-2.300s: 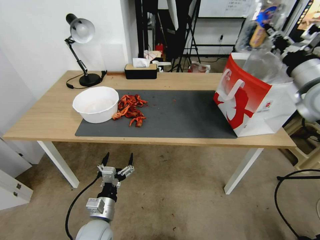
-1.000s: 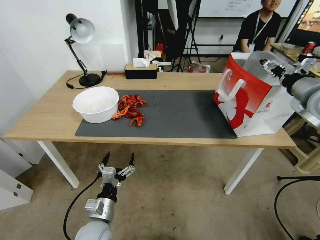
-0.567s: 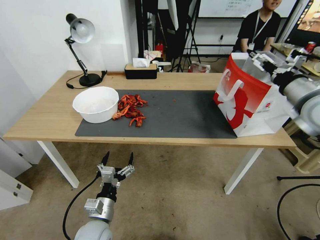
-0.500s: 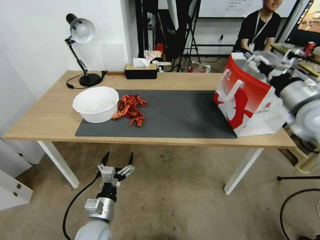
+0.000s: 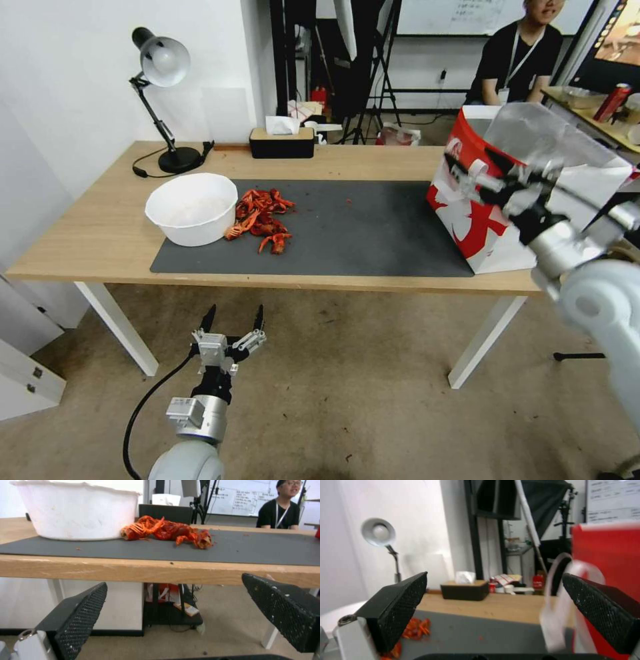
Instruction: Close the takeout container lid, then place the container into the takeout bag.
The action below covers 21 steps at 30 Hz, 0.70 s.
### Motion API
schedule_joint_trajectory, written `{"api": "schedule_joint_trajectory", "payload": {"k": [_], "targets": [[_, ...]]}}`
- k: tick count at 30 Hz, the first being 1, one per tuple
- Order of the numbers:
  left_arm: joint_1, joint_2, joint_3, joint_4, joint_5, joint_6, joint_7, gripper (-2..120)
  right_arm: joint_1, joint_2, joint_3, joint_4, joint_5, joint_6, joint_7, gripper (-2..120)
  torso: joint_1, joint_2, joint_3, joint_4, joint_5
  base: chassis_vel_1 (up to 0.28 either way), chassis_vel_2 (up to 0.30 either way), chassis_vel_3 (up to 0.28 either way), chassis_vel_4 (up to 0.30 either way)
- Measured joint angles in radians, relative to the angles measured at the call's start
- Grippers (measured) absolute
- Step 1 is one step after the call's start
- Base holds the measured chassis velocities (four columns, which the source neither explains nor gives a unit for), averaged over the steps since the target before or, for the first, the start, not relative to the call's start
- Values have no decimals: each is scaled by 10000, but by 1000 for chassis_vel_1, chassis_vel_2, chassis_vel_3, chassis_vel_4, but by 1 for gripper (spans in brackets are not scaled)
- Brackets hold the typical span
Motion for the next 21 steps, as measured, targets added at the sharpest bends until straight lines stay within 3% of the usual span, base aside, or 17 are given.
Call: {"api": "schedule_joint_trajectory", "payload": {"k": [4, 6, 9, 11, 21], "targets": [[134, -104, -217, -29, -95, -60, 10, 100, -496, 309, -14, -206, -830, 582, -32, 100, 0, 0, 0, -3, -4, 0, 0, 0, 0], [356, -238, -449, -145, -114, -67, 15, 100, -829, 558, -115, -377, -1470, 1021, 79, 100, 1, 0, 0, 11, 4, 0, 0, 0, 0], [406, -283, -503, -207, -129, -62, 43, 100, -1684, 899, -92, -482, -2178, 1905, 413, 100, 0, 0, 0, -4, 1, 0, 0, 0, 0], [465, -364, -510, -218, -128, -72, 62, 100, -2156, 1142, -75, -486, -2517, 2333, 690, 100, 0, 0, -1, 2, -2, 0, 0, 0, 0], [614, -557, -586, -218, -123, -351, 203, 100, -3412, 1798, -58, -523, -3030, 3135, 1261, 100, 0, 0, 0, 1, -2, 0, 0, 0, 0]]}}
